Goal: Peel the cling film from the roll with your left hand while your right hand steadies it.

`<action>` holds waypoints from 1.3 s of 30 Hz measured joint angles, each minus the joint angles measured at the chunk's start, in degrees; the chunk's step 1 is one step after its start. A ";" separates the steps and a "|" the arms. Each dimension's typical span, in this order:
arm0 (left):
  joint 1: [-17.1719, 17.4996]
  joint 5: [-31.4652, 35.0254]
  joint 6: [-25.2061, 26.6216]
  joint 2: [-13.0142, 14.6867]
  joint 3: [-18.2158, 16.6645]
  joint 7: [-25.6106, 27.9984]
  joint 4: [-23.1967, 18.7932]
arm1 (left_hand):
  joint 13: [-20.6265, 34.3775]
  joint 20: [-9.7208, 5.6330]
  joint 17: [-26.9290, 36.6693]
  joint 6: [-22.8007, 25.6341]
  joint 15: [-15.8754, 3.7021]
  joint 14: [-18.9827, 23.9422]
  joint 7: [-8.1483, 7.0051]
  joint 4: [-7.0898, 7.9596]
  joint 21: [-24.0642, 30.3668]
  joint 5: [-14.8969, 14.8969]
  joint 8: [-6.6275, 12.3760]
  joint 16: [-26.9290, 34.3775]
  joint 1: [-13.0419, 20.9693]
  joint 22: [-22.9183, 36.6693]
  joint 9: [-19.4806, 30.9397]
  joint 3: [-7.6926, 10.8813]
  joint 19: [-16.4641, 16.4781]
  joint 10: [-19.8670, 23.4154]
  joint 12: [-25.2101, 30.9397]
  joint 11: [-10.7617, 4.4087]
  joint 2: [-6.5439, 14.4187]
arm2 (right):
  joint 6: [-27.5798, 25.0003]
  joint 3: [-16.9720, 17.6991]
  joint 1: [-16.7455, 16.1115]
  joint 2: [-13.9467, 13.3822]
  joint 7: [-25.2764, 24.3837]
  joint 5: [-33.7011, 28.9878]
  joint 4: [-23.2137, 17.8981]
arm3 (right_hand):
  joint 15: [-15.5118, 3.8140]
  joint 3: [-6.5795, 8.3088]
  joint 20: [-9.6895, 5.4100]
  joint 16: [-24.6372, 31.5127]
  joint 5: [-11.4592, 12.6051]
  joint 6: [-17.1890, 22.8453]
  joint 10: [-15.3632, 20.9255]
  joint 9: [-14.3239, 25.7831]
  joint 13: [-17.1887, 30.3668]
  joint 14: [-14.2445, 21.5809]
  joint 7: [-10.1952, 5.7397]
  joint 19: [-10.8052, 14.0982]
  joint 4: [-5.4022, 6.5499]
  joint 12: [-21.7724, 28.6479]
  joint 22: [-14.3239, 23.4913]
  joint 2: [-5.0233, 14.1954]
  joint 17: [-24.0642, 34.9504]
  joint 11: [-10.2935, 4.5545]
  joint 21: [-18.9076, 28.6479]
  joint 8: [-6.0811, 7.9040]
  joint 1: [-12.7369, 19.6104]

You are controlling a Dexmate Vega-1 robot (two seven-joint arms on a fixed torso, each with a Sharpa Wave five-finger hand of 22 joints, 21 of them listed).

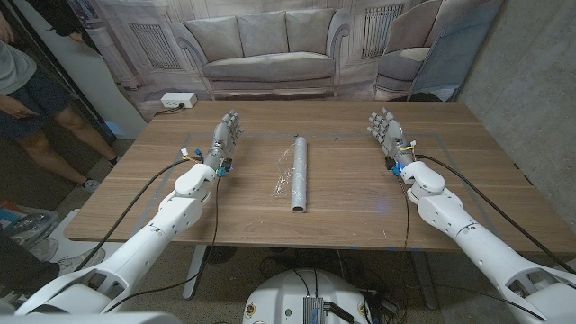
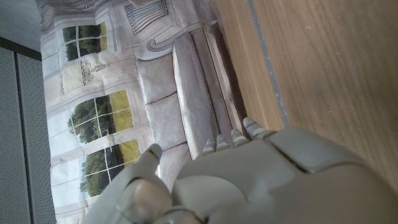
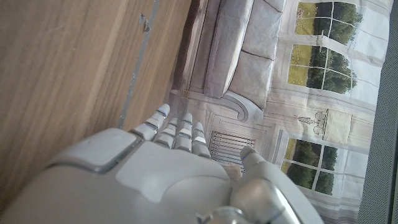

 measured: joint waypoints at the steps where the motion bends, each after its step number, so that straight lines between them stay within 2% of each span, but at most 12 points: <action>1: -0.05 0.00 0.00 0.00 0.02 -0.24 0.07 | 0.00 0.00 0.00 0.00 0.00 0.00 0.00 0.00 0.00 0.00 0.00 0.00 -0.16 0.00 0.00 0.00 0.00 0.00 0.00 0.00 0.16 | 0.01 0.03 -0.13 -0.01 -0.04 -0.02 -0.19 | 0.00 0.00 0.00 0.00 0.00 0.00 0.00 0.00 0.00 0.00 0.00 0.00 0.00 0.00 0.00 0.00 0.00 0.00 0.01 0.00 0.00; 7: -0.18 -0.05 0.00 0.00 0.08 -0.66 0.33 | 0.00 0.00 0.00 0.00 0.00 0.00 0.00 0.00 0.00 0.00 0.00 0.00 -0.15 0.00 0.27 0.00 0.00 0.00 0.00 0.00 0.15 | 0.01 0.06 -0.48 -0.13 -0.25 -0.07 -0.65 | -0.22 0.00 -0.22 0.22 0.00 0.00 0.41 0.00 0.00 0.23 0.00 0.22 0.00 0.00 0.00 0.00 0.00 0.42 0.01 0.00 0.00; 9: -0.25 -0.05 0.00 0.00 0.10 -0.80 0.38 | 0.00 0.00 0.00 0.00 0.00 0.00 0.00 0.00 0.00 0.00 0.00 0.00 -0.15 0.00 0.27 0.00 0.00 0.00 0.00 0.00 0.14 | 0.01 0.07 -0.57 -0.20 -0.29 -0.13 -0.85 | 0.11 0.38 -0.20 0.22 0.00 0.21 0.63 0.00 0.00 0.52 0.21 0.61 -0.44 0.00 0.00 0.48 -0.04 0.63 0.01 0.00 0.48; 14: -0.48 -0.16 0.00 -0.08 0.17 -1.07 0.79 | -0.01 0.00 0.00 0.01 0.00 0.01 0.00 0.00 0.00 0.00 0.00 0.00 0.08 0.00 0.27 -0.01 0.01 0.00 0.23 0.00 -0.08 | -0.35 0.06 -0.84 -0.64 -0.86 -0.54 -1.72 | 2.17 0.00 -0.31 0.22 -0.51 0.21 0.39 0.00 0.00 0.89 1.26 1.19 -3.37 0.00 0.00 1.50 -0.16 2.27 -0.09 0.00 2.62; 18: -0.58 -0.30 0.00 -0.17 0.21 -1.34 0.98 | -0.01 0.00 0.00 0.01 0.00 0.01 0.00 0.00 0.00 0.00 0.00 0.00 0.08 -0.01 0.27 -0.01 0.01 0.00 0.27 0.00 -0.08 | -0.77 -0.09 -1.11 -1.17 -1.35 -1.01 -2.66 | 3.58 0.18 -0.24 0.22 -1.00 0.60 0.99 -0.01 0.00 2.30 1.66 2.85 -5.33 0.22 -0.01 0.45 -0.16 2.87 -0.40 0.34 4.53; 24: -0.58 -0.39 -0.09 -0.17 0.21 -1.72 0.98 | -0.01 0.01 0.00 -0.20 0.01 0.01 -0.21 0.00 0.25 0.08 0.44 0.20 0.08 -0.01 0.26 -0.01 0.01 0.01 0.27 0.01 -0.08 | -0.77 -0.48 -1.64 -2.38 -1.35 -1.01 -4.73 | 6.03 0.12 2.37 0.65 -1.90 2.28 3.35 0.22 -0.01 5.17 2.27 5.64 -8.73 0.91 -0.01 -1.45 -0.12 3.91 -0.42 0.65 7.48; 25: -0.82 -0.39 -0.11 -0.37 0.25 -1.74 1.47 | -0.01 0.01 0.00 -0.20 0.01 0.01 -0.21 0.00 0.41 0.21 0.44 0.39 0.08 -0.01 0.26 -0.01 0.01 0.01 0.27 0.01 -0.08 | -2.15 -0.59 -1.78 -2.68 -2.76 -2.83 -5.26 | 6.40 -0.01 2.79 0.65 -1.93 2.67 3.86 0.27 -0.01 5.55 2.25 6.06 -9.19 1.11 -0.01 -1.74 -0.06 4.00 -0.42 0.65 7.78; 33: -0.95 -0.44 -0.45 -0.46 0.29 -2.06 1.80 | -0.02 0.01 0.00 -0.20 0.01 0.01 -0.21 0.00 0.44 0.21 0.44 0.44 0.07 -0.01 0.26 -0.01 0.01 0.01 0.27 0.01 -0.08 | -4.41 -1.19 -2.63 -4.96 -5.16 -5.98 -9.40 | 7.59 -0.15 4.31 0.92 -2.14 3.95 5.63 0.26 0.09 8.20 2.38 7.58 -10.94 1.55 -0.01 -2.82 0.00 4.41 -0.42 1.05 9.30; 37: -0.95 -0.45 -0.59 -0.52 0.31 -2.16 1.89 | -0.02 0.01 0.00 -0.20 0.01 0.01 -0.21 0.00 0.44 0.21 0.44 0.44 0.07 -0.01 0.26 -0.01 0.01 0.01 0.27 0.01 -0.08 | -6.09 -1.52 -3.01 -6.10 -6.62 -7.89 -11.53 | 7.79 -0.13 5.03 1.07 -2.14 5.02 6.75 0.26 0.27 9.85 2.14 8.30 -11.91 1.96 -0.02 -3.05 0.00 4.71 -0.42 1.26 9.99; 39: -0.95 -0.48 -0.70 -0.52 0.31 -2.20 1.89 | -0.02 0.01 -0.01 -0.20 0.01 0.01 -0.21 0.00 0.44 0.21 0.44 0.44 0.08 -0.01 0.26 -0.01 0.01 0.01 0.27 0.01 -0.08 | -6.09 -1.76 -3.21 -6.85 -6.62 -7.89 -12.92 | 8.00 -0.02 5.23 1.07 -2.14 5.22 6.99 0.26 0.27 10.18 2.34 8.50 -12.02 2.00 -0.02 -2.72 -0.01 4.94 -0.42 1.45 10.31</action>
